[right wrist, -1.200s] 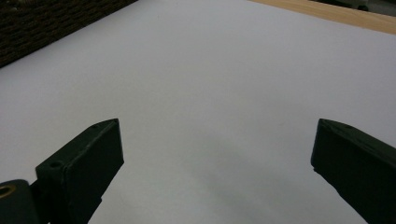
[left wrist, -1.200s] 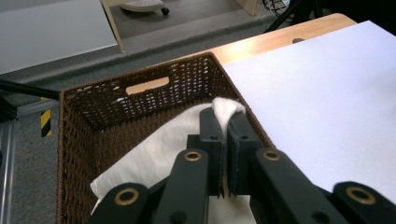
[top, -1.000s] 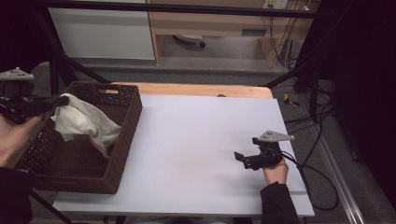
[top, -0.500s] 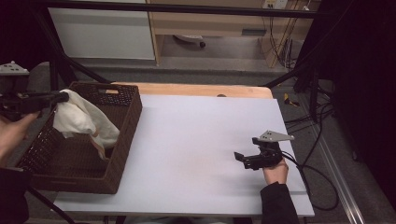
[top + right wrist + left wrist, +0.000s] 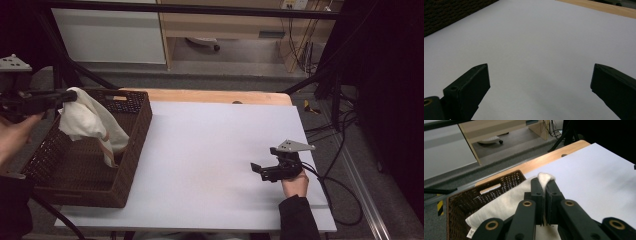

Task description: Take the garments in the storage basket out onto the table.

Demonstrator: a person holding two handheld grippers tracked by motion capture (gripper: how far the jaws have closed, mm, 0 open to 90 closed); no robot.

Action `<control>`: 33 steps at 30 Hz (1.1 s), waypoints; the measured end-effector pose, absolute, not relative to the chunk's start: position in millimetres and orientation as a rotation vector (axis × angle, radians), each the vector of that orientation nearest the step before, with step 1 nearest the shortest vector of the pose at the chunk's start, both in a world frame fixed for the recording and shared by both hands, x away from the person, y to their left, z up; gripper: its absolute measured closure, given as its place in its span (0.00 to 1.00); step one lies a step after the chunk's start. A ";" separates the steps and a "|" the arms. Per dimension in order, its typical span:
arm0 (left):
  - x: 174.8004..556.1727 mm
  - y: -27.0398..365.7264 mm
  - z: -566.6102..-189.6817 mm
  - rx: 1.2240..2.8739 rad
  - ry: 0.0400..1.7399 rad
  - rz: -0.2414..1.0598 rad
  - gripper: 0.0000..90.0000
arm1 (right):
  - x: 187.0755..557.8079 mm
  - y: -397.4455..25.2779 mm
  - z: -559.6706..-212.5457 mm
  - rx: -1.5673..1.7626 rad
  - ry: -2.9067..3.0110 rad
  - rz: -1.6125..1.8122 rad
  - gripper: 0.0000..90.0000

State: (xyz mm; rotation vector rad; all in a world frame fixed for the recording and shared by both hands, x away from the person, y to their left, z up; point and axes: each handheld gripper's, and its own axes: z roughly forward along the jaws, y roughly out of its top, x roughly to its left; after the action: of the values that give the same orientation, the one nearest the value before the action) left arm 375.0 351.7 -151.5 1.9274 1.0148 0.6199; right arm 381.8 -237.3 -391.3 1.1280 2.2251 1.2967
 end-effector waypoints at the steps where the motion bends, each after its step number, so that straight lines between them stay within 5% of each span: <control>1: 375.2 350.3 -150.5 1.926 1.011 0.619 0.96 | 381.7 -237.4 -391.2 1.128 2.225 1.297 0.03; 33: 383.8 300.2 -123.2 1.897 0.890 0.590 0.96 | 381.9 -237.5 -391.2 1.130 2.225 1.298 0.03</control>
State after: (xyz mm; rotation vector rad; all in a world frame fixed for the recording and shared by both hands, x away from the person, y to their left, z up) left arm 383.8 300.2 -123.2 1.8970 0.8899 0.5897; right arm 381.9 -237.5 -391.2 1.1298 2.2246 1.2982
